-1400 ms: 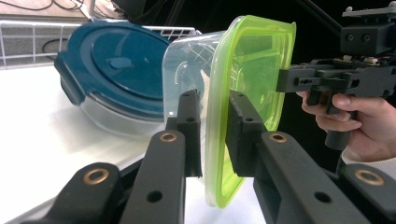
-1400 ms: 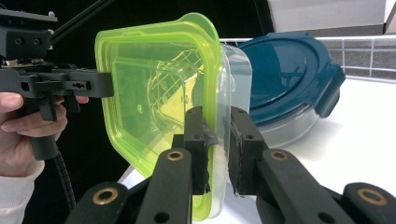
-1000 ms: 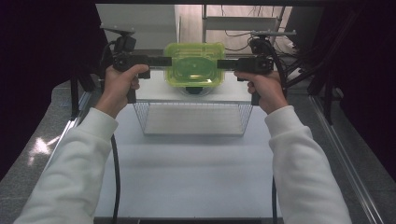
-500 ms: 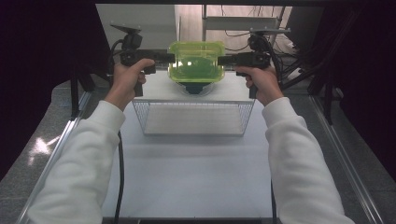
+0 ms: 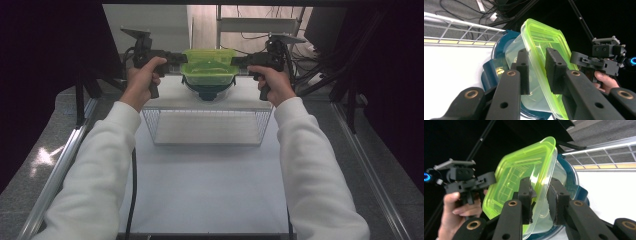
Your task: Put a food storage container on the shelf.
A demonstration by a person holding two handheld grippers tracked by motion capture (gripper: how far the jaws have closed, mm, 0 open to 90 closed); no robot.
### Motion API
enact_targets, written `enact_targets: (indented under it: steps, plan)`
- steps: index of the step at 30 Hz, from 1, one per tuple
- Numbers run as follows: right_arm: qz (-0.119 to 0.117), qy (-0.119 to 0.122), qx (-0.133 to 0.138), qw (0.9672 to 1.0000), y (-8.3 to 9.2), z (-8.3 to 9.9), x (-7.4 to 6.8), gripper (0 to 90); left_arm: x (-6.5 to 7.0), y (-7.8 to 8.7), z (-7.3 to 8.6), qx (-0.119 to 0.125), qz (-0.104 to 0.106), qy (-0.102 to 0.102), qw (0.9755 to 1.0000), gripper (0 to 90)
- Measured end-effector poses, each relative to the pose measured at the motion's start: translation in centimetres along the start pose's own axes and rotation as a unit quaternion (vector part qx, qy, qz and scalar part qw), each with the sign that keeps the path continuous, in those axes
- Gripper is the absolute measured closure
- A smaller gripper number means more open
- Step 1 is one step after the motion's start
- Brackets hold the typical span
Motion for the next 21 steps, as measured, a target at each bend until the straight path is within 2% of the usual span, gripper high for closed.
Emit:
enact_targets:
  steps: [3,6,7,8,9,10,11,12,13,14,15,17,19,20,21]
  plan:
    - [-0.002,-0.008,0.009,0.9999,-0.3,-0.1,0.2,71.6,-0.2,-0.2,0.0,0.003,0.002,0.002,1.0,72.1]
    - [-0.001,-0.01,0.016,0.9998,-0.4,-0.1,0.2,70.6,-0.3,-0.3,-0.1,0.006,-0.002,-0.005,1.0,69.8]
    - [0.0,-0.006,0.017,0.9998,-0.4,0.0,0.1,68.0,-0.3,-0.3,-0.1,0.012,-0.009,-0.007,0.9999,65.7]
    - [-0.002,-0.002,0.022,0.9997,-0.5,0.0,-0.2,55.6,-0.3,-0.3,-0.2,0.016,-0.011,-0.007,0.9998,49.3]
    - [-0.002,-0.002,0.022,0.9997,-0.5,0.0,-0.2,55.6,-0.3,-0.3,-0.2,0.021,-0.014,-0.007,0.9997,49.3]
    - [0.007,0.013,0.039,0.9991,-0.3,-0.1,-0.7,47.3,-0.1,0.1,-0.2,0.03,-0.022,-0.018,0.9992,39.1]
    - [0.007,0.013,0.039,0.9991,-0.3,-0.1,-0.7,47.3,-0.1,0.1,-0.2,0.03,-0.022,-0.018,0.9992,35.3]
    - [0.018,0.032,0.048,0.9982,0.2,-0.2,-1.0,41.3,0.3,0.6,-0.1,0.036,-0.029,-0.039,0.9982,31.7]
    - [0.018,0.032,0.048,0.9982,0.2,-0.2,-1.0,41.3,0.3,0.6,-0.1,0.036,-0.029,-0.039,0.9982,30.0]
    - [0.022,0.043,0.052,0.9975,0.6,-0.2,-1.2,40.0,0.5,1.1,0.1,0.037,-0.034,-0.051,0.9974,30.0]
    - [0.026,0.068,0.059,0.9956,1.7,0.0,-1.8,37.6,0.7,1.5,0.3,0.037,-0.037,-0.063,0.9967,27.5]
    - [0.029,0.078,0.059,0.9948,2.2,0.3,-2.1,36.4,1.3,2.3,1.0,0.038,-0.044,-0.084,0.9947,26.8]
    - [0.039,0.114,0.051,0.9914,3.6,1.4,-2.9,34.5,2.1,3.6,2.2,0.04,-0.047,-0.114,0.9916,24.8]
    - [0.039,0.114,0.051,0.9914,3.6,1.4,-2.9,34.5,2.1,3.6,2.2,0.04,-0.047,-0.114,0.9916,24.7]
    - [0.04,0.12,0.049,0.9908,4.0,1.7,-3.1,34.2,2.2,4.0,2.9,0.037,-0.054,-0.129,0.9895,24.7]
Point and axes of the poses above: each handheld gripper's, and its own axes: y roughly backward along the jaws, z roughly out of its underside, x roughly to its right, the point moved 5 cm from there along -y, roughly forward along the jaws, and after that the axes turned 4 degrees about y, right-handed, at the moved point
